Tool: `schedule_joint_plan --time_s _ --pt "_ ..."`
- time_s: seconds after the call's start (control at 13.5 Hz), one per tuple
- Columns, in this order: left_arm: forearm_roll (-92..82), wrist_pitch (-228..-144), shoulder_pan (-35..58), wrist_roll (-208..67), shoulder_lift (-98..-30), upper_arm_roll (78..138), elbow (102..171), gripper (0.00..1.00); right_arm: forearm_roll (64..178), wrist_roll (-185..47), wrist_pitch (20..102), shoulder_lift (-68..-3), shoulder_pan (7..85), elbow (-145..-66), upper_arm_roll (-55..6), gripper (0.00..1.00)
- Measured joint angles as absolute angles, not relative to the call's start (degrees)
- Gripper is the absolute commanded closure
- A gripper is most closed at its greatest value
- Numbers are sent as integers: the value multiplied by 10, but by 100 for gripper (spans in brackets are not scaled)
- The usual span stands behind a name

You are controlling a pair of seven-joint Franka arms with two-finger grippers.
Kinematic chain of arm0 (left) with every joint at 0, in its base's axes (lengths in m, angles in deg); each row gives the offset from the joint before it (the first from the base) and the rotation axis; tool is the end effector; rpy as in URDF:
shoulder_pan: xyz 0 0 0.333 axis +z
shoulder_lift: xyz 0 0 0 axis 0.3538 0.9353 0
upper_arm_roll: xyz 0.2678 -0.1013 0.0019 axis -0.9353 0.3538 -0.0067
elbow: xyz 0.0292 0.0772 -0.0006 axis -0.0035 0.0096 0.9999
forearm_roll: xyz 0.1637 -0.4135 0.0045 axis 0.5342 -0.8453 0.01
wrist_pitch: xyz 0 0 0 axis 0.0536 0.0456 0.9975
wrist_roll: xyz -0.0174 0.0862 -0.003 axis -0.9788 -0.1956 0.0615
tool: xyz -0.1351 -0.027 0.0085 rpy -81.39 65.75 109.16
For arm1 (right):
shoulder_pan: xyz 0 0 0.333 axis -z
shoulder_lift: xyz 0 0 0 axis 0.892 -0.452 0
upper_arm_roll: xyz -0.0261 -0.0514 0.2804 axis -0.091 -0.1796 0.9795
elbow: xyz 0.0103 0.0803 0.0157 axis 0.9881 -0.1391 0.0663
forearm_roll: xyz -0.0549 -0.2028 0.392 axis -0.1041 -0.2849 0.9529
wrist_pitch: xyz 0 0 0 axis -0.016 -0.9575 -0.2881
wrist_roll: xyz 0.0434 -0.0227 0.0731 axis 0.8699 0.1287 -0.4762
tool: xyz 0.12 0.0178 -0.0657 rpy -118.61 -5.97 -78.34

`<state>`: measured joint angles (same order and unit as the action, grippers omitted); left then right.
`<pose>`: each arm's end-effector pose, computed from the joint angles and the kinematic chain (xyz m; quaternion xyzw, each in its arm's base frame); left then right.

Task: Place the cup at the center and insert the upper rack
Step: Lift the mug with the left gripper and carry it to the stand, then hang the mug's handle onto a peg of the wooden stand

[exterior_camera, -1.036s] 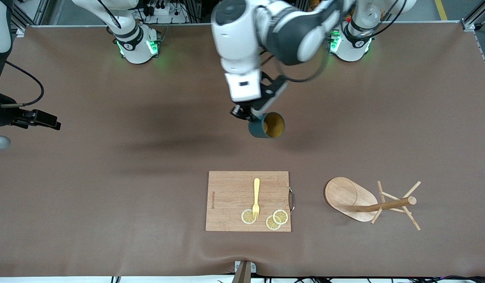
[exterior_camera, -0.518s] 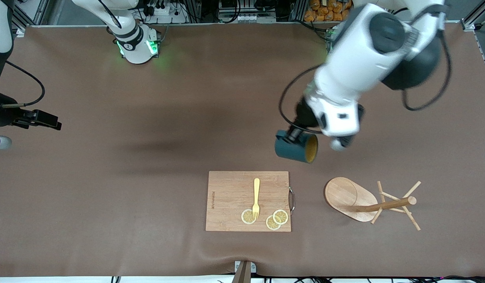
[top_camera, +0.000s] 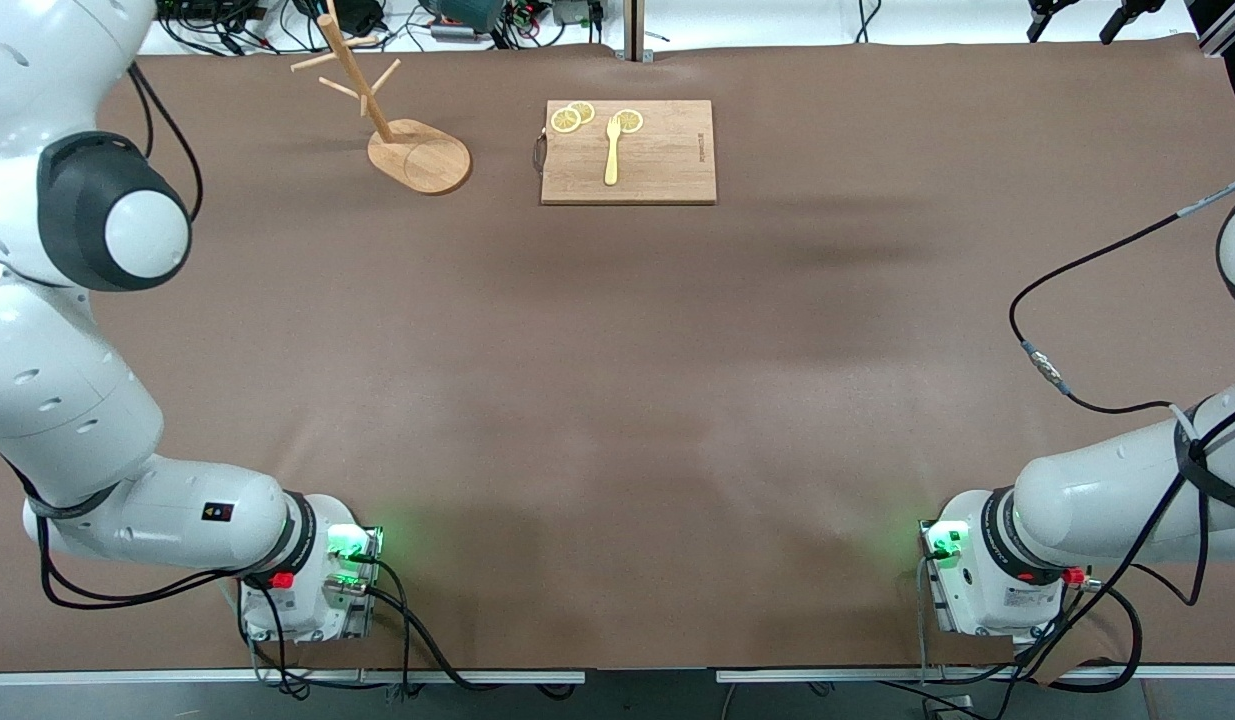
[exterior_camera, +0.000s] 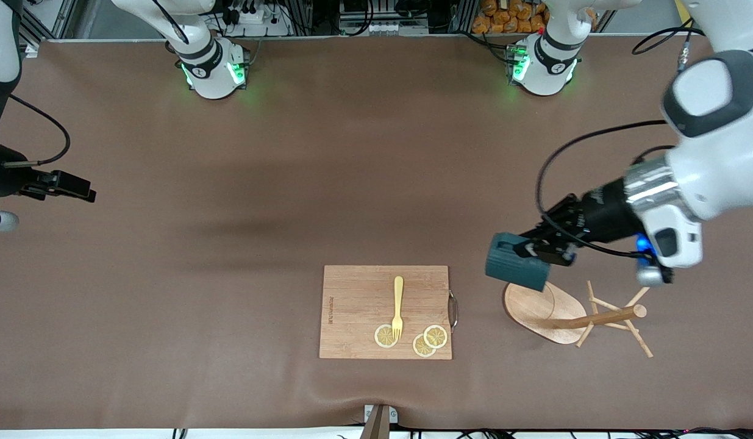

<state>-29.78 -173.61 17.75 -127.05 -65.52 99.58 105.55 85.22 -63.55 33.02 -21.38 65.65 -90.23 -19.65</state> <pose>0.7201 -0.2037 0.5327 0.8300 0.4458 -0.1158 0.3146 0.6430 -0.0306 0.5085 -0.9980 0.0304 0.0541 0.0080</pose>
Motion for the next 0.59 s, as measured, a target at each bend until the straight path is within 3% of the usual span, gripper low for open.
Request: schedule_joint_plan --time_s 0.59 --pt "-537 -1713 261 -1121 -620 971 1087 100 852 -635 333 -214 657 -902 -197 0"
